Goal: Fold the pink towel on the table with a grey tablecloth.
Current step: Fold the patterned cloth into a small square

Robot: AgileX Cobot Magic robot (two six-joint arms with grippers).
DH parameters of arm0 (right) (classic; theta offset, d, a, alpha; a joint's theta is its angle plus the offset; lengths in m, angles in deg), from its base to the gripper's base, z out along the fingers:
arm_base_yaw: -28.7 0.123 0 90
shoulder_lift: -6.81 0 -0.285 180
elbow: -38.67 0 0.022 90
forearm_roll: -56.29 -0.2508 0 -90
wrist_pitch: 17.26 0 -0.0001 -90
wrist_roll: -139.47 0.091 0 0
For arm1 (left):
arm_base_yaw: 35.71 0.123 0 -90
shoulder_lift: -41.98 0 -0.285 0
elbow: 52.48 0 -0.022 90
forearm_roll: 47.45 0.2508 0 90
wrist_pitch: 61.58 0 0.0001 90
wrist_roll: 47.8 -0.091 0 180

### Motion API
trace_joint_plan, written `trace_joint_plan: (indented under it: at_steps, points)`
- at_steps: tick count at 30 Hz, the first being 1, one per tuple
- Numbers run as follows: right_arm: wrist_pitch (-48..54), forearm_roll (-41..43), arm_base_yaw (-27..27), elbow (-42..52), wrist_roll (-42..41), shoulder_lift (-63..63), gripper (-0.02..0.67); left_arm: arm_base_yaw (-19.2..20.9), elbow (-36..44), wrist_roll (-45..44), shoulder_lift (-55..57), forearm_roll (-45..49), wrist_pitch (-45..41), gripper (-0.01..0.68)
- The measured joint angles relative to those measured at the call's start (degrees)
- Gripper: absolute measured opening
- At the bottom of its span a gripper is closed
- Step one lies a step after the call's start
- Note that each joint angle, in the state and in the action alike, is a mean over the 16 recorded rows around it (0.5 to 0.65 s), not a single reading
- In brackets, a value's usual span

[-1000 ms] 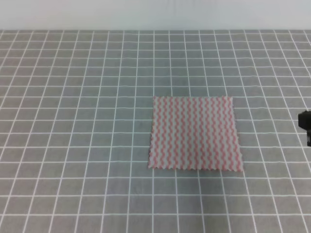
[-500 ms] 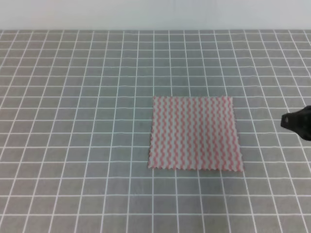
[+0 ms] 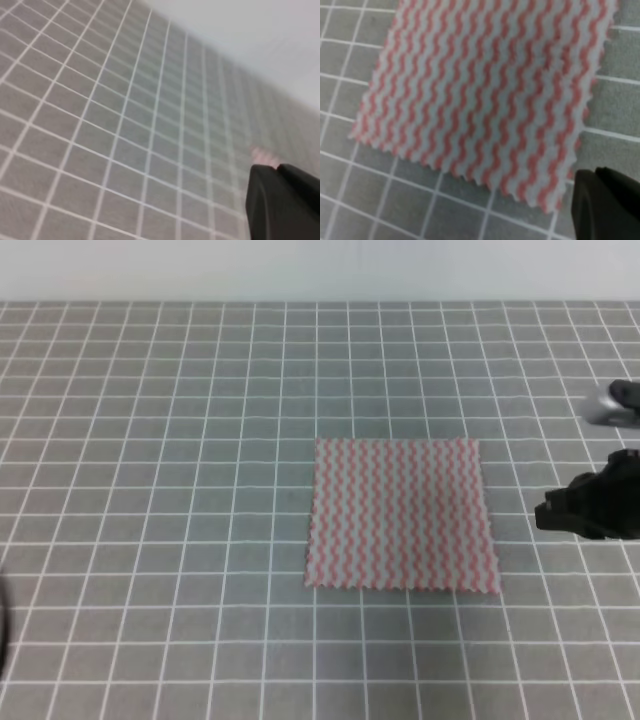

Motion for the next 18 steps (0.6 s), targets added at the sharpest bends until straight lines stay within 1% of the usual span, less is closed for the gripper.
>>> trace_joint_plan:
  at_steps: [5, 10, 13, 15, 18]
  points:
    - [0.7, 6.9, 2.3, -2.5, 5.2, -2.0, -0.018, 0.0, -11.0, -16.0, 16.9, -7.2, -4.8, -0.002]
    - [1.3, 19.3, 6.0, -4.8, 15.5, -3.3, -0.018, -0.8, -23.6, -30.4, 34.1, -15.5, -13.2, -0.002]
    - [1.6, 26.9, 8.4, -6.3, 22.4, -4.1, -0.018, -2.7, -32.2, -35.6, 44.2, -17.1, -19.5, -0.002]
    - [1.8, 31.3, 9.9, -7.2, 26.8, -4.7, -0.017, -4.5, -38.2, -37.6, 50.9, -16.3, -23.9, -0.002]
    - [2.1, 36.7, 11.7, -8.4, 32.6, -5.7, -0.006, -8.1, -47.4, -37.6, 60.4, -12.2, -30.8, -0.002]
